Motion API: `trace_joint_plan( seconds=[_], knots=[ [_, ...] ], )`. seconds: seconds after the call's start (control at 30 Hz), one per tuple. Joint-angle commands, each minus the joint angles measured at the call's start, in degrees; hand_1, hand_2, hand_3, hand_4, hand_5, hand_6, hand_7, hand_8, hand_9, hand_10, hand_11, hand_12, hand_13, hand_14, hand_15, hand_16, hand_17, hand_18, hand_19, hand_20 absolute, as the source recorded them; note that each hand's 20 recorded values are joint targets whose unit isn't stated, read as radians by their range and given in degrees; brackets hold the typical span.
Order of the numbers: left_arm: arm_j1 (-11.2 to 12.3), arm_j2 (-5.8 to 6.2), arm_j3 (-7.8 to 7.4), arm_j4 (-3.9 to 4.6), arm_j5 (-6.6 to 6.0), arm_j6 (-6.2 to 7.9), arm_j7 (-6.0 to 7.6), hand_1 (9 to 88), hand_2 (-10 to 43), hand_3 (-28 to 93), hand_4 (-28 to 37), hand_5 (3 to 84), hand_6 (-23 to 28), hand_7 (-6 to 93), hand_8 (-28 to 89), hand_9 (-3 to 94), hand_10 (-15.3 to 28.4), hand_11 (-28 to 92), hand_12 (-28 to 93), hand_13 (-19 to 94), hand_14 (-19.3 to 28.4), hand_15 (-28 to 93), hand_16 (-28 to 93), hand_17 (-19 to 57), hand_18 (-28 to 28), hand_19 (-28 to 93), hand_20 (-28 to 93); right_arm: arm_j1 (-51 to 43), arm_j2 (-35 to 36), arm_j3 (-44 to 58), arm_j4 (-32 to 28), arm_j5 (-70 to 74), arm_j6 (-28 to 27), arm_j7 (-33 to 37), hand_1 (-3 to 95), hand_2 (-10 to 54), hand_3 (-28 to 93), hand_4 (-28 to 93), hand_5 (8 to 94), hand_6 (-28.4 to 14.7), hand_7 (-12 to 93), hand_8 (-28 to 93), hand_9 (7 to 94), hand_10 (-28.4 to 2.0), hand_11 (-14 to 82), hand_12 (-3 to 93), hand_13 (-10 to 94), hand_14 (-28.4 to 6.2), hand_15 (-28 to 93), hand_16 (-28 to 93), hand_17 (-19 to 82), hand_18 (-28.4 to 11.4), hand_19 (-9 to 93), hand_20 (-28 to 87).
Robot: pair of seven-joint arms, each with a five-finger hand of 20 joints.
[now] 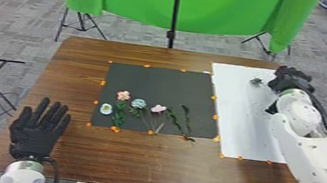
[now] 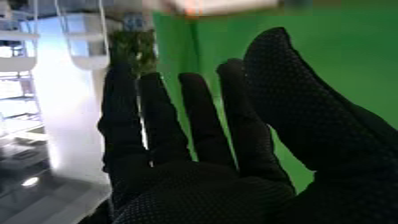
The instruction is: Arrange flowers
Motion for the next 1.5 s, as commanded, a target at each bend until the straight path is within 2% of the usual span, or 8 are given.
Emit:
trace_joint_plan(
  seconds=[0.03, 0.17, 0.37, 0.53, 0.73, 1.0, 1.27, 1.5],
  knots=[
    [0.1, -0.43, 0.76, 0.48, 0.7, -0.39, -1.36, 25.9, 14.2, 80, -28.3, 39.6, 8.5, 11.7, -11, 40.8, 16.4, 25, 12, 32, 17.2, 41, -7, -6.3, 14.6, 36, 14, 4.1, -1.6, -2.5, 5.9, -1.5, -9.0, -2.5, 46.9, -9.5, 85, -28, 42.7, 0.7, 17, -15, 37.1, -13.8, 8.6, 10.6, 31, -15.7, 21, 14, 18, -21.1, 66, 23],
    [0.0, -0.55, 0.85, 0.71, 1.22, -1.94, -3.09, 25.9, 14.2, 80, -28.3, 39.5, 8.5, 11.6, -11, 40.5, 16.3, 25, 12, 32, 17.2, 41, -7, -6.3, 14.5, 36, 14, 3.2, -1.8, -2.4, 6.5, -1.5, -9.5, -1.2, 51.2, -9.5, 82, -28, 47.8, 2.4, 17, -15, 43.3, -16.3, 9.3, 10.7, 48, -12.7, 32, 16, 27, -22.7, 79, 29],
    [-0.3, -0.31, 0.83, 0.92, 1.13, -2.17, -3.16, 25.9, 14.1, 80, -28.3, 39.2, 8.5, 11.1, -10, 40.1, 16.4, 25, 12, 31, 17.2, 41, -6, -6.5, 14.5, 36, 13, -0.2, -1.6, -2.1, 6.6, -2.1, -5.8, -0.5, 64.5, -9.5, 67, -28, 61.8, 0.5, 24, -16, 60.0, -13.5, 25.4, 17.6, 61, -5.8, 42, 31, 35, -18.7, 83, 32],
    [0.0, -0.15, 0.67, 0.89, 0.78, -2.23, -2.72, 25.9, 14.0, 80, -28.3, 39.3, 8.5, 11.0, -10, 40.0, 16.5, 24, 12, 31, 17.2, 41, -6, -6.5, 14.5, 36, 13, -2.2, -0.2, -1.9, 4.6, -1.7, 0.2, -1.0, 68.0, -9.5, 65, -28, 67.0, -1.6, 45, -7, 71.6, -12.3, 24.0, 41.1, 66, -6.0, 48, 37, 38, -16.1, 81, 38],
    [0.1, -0.03, 0.57, 0.79, 0.99, -2.21, -2.9, 25.8, 13.9, 80, -28.3, 39.4, 8.6, 11.0, -10, 40.1, 16.5, 24, 12, 31, 17.2, 41, -6, -6.6, 14.5, 36, 13, -4.6, 3.4, -2.0, -7.0, 2.1, 4.3, -3.2, 67.1, -9.5, 67, -28, 69.2, -1.9, 54, -1, 74.2, -13.4, 28.0, 45.5, 68, -7.8, 51, 39, 39, -17.9, 82, 40],
    [0.7, 0.1, 0.18, 0.46, 0.87, -2.26, -2.34, 25.9, 14.0, 80, -28.3, 39.6, 8.6, 10.9, -10, 40.3, 16.4, 24, 12, 31, 17.2, 41, -6, -6.6, 14.5, 36, 13, -5.0, 4.1, -6.0, -23.9, 8.4, -4.7, -10.4, 58.9, -9.5, 71, -28, 69.0, -2.3, 51, -2, 74.4, -13.3, 27.0, 43.1, 67, -9.2, 57, 36, 37, -21.2, 87, 42],
    [0.9, 0.16, 0.17, 0.35, 0.55, -1.92, -2.17, 25.9, 14.1, 79, -28.3, 39.7, 8.7, 10.9, -10, 40.4, 16.4, 24, 12, 31, 17.3, 41, -6, -6.6, 14.5, 36, 13, -3.8, 1.8, -11.4, -28.0, 13.7, -15.6, -11.9, 58.6, -9.5, 72, -28, 69.0, -2.1, 51, -1, 74.5, -13.4, 26.4, 43.2, 67, -9.2, 58, 36, 36, -21.5, 88, 41],
    [0.9, 0.12, 0.03, 0.28, 0.57, -1.01, -2.1, 25.9, 14.1, 79, -28.3, 39.8, 8.7, 10.8, -10, 40.4, 16.5, 24, 12, 31, 17.3, 41, -6, -6.7, 14.5, 36, 13, -1.4, 1.1, -15.9, -26.8, 13.1, -16.8, -12.5, 58.4, -9.5, 72, -28, 67.6, -2.3, 50, -1, 73.6, -13.4, 24.7, 42.5, 66, -9.0, 58, 36, 36, -21.5, 88, 40]
  ],
)
